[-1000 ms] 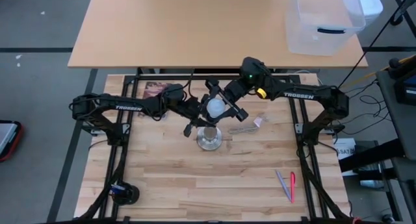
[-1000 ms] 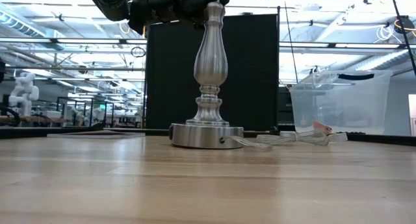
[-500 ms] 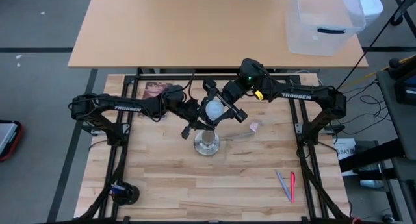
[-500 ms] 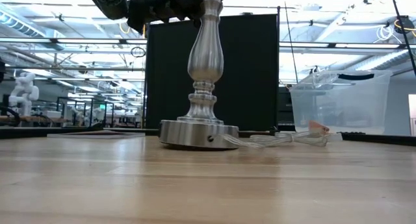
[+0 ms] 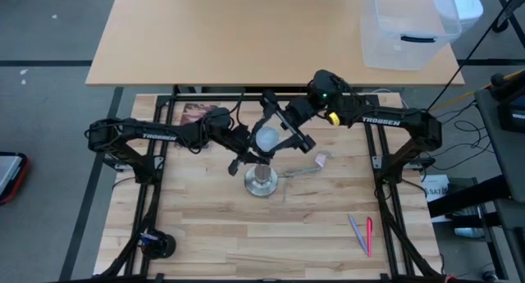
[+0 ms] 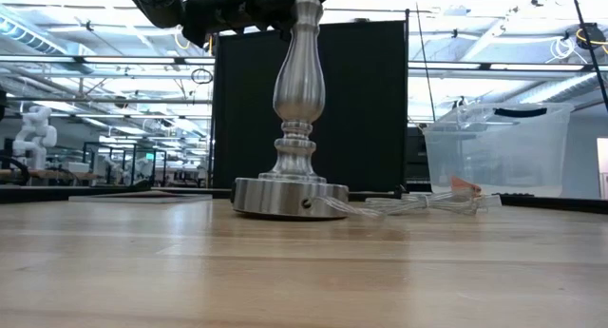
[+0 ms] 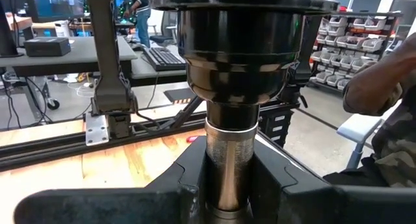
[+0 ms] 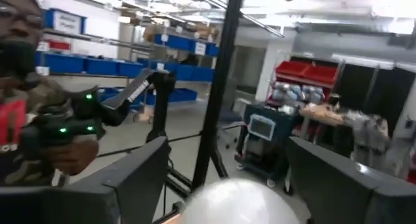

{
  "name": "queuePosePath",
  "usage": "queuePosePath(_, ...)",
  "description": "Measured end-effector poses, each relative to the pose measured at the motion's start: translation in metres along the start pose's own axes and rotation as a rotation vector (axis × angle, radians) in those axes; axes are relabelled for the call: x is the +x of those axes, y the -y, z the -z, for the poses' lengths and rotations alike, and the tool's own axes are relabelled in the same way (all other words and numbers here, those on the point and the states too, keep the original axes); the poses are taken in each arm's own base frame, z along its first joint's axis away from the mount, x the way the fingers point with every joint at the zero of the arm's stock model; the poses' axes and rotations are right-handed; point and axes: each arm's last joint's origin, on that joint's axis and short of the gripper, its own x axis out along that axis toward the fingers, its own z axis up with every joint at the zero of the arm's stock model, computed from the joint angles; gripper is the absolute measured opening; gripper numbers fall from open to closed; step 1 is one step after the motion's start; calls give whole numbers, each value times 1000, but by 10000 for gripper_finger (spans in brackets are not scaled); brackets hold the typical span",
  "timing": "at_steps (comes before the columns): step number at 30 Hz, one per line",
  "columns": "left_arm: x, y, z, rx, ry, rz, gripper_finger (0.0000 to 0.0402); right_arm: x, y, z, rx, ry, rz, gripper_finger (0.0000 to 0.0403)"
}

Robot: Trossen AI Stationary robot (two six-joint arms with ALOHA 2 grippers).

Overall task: Screw lightbulb
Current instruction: Remove the lightbulb from the lamp

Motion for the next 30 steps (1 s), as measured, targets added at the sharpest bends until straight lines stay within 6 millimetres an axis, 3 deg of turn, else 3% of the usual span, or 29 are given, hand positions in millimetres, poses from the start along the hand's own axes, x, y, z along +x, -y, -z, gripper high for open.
queuePosePath(4, 0, 0, 0, 1, 0, -4, 72, 1, 3, 11, 52, -29, 23, 325)
queuePosePath(11, 0, -2, 0, -4, -2, -56, 72, 0, 3, 4, 39, -18, 75, 336)
queuePosePath(17, 2, -3, 0, -40, -12, -188, 72, -2, 1, -18, 28, -2, 92, 336)
queuePosePath(25, 7, -1, -1, -32, -19, -408, 72, -6, 5, -42, -43, -87, 345, 336)
queuePosePath(30, 11, 2, 0, -16, -33, -563, 72, -8, 5, -52, -24, -177, 412, 336)
